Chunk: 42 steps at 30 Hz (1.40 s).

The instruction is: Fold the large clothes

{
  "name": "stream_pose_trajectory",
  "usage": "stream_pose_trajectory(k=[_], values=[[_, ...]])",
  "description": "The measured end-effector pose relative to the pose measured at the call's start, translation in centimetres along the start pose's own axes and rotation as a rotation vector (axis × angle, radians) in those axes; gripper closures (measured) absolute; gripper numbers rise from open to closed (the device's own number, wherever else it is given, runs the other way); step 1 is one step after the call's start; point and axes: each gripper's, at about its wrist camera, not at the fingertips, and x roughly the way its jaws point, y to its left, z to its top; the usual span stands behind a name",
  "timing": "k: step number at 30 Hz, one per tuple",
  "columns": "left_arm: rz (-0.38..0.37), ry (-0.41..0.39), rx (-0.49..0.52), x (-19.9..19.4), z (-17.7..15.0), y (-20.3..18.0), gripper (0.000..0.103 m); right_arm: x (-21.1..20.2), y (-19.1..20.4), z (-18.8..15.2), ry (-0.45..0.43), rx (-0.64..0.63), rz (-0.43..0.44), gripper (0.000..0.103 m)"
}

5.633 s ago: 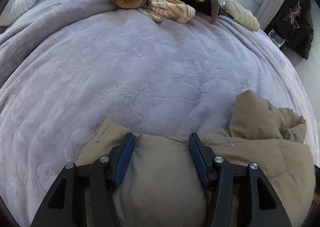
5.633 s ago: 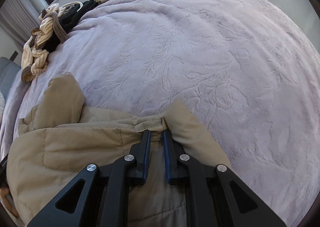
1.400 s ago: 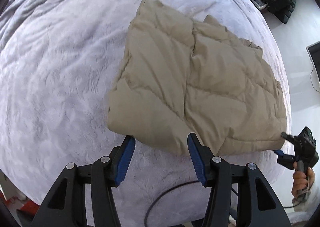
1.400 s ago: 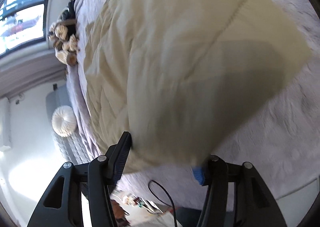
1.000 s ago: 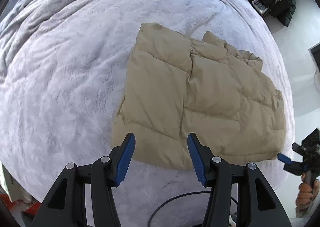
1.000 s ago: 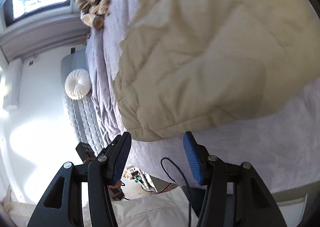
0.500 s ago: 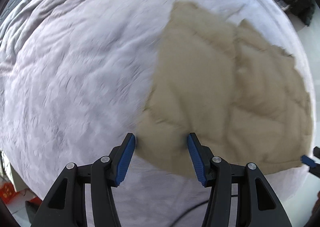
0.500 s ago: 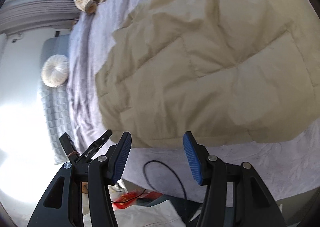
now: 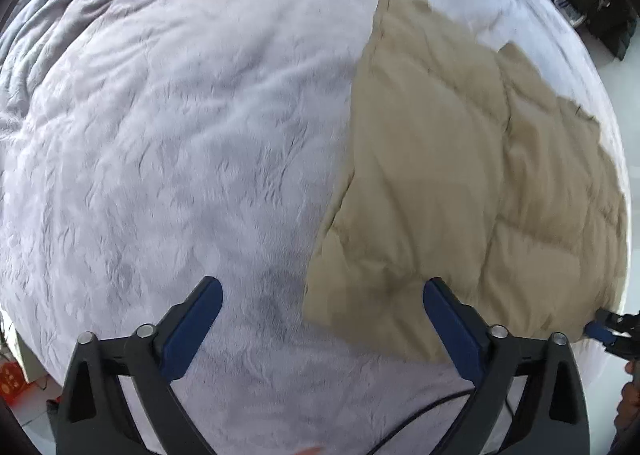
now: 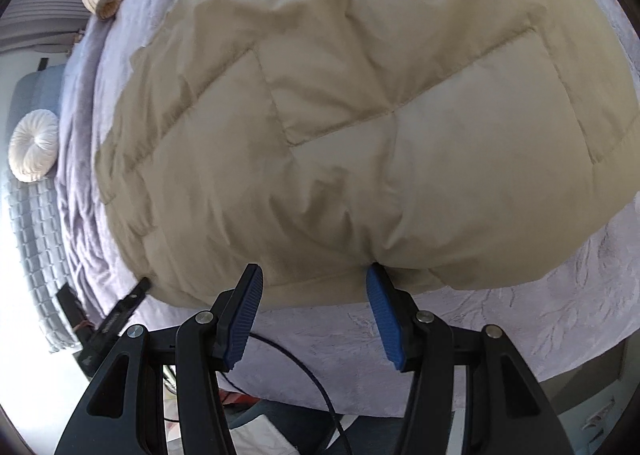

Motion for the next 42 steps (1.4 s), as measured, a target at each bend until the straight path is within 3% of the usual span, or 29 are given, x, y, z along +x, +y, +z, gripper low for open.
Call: stream_pose_trajectory(k=[9,13,18,27,33,37,39,41,42], values=[[-0.093,-0.022,0.050,-0.9,2.5,0.5,0.002,-0.2,0.8,-0.3,0.003,-0.001,-0.046,0.045],[-0.191,-0.019,0.052,-0.8,3.7,-0.1,0.002,-0.7,2.1,-0.7,0.001,-0.019,-0.031,0.045],[-0.421,0.047,0.039,1.0,6.7,1.1,0.002,-1.5,4.1,-0.8,-0.022,-0.059,-0.016,0.041],[-0.656,0.174,0.013,6.6,10.1,1.7,0.002,-0.9,6.3,-0.9,-0.026,-0.115,-0.041,0.041],[-0.686,0.241,0.088,9.0,11.4,-1.0,0.002,-0.6,7.0,0.0,-0.045,-0.136,-0.050,0.041],[-0.665,0.280,0.211,9.9,11.1,-3.7,0.003,-1.0,8.6,0.9,-0.118,-0.181,-0.045,0.041],[-0.667,0.279,0.239,10.0,10.9,-4.2,0.013,-1.5,9.2,1.8,-0.172,-0.203,-0.043,0.041],[-0.709,0.287,0.238,10.0,11.1,-4.1,0.053,-1.9,9.7,2.9,-0.223,-0.212,-0.049,0.041],[-0.738,0.292,0.228,9.8,11.1,-4.0,0.061,-2.0,10.0,3.4,-0.246,-0.217,-0.049,0.042]])
